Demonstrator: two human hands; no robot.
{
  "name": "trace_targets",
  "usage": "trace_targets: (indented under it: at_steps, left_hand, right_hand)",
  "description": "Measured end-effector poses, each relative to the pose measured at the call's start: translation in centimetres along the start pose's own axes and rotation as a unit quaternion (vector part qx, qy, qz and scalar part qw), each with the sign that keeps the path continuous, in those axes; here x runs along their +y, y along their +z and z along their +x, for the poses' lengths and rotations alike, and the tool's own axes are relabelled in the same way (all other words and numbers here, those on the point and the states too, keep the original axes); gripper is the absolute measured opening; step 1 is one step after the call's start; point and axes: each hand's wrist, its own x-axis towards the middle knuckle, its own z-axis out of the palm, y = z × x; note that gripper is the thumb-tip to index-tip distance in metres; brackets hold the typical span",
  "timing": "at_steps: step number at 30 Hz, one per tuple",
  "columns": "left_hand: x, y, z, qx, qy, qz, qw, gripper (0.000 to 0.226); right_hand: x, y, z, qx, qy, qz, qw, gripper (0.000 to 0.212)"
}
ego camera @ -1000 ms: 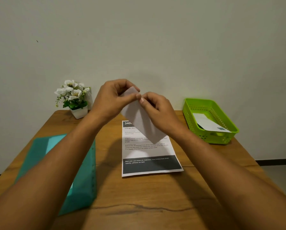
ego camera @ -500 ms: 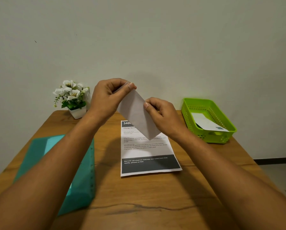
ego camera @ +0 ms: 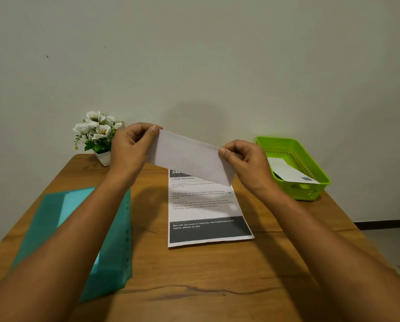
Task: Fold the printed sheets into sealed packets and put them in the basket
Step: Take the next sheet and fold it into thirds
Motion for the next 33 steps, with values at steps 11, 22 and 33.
trace_targets:
  at_steps: [11, 22, 33]
  left_hand:
    - [3.3, 4.2, -1.2, -0.140, 0.246, 0.211, 0.936, 0.019]
    - [2.2, 3.9, -1.7, -0.134, 0.109, 0.057, 0.983, 0.002]
    - [0.6, 2.9, -2.1, -0.102, 0.038, -0.033, 0.994, 0.006]
  right_hand:
    - [-5.5, 1.0, 0.7, -0.004, -0.160, -0.173, 0.972, 0.015]
    - [-4.8, 0.5, 0.9, -0.004, -0.089, -0.019, 0.996, 0.016]
    - [-3.2, 0.0, 0.7, -0.017, -0.070, -0.013, 0.997, 0.015]
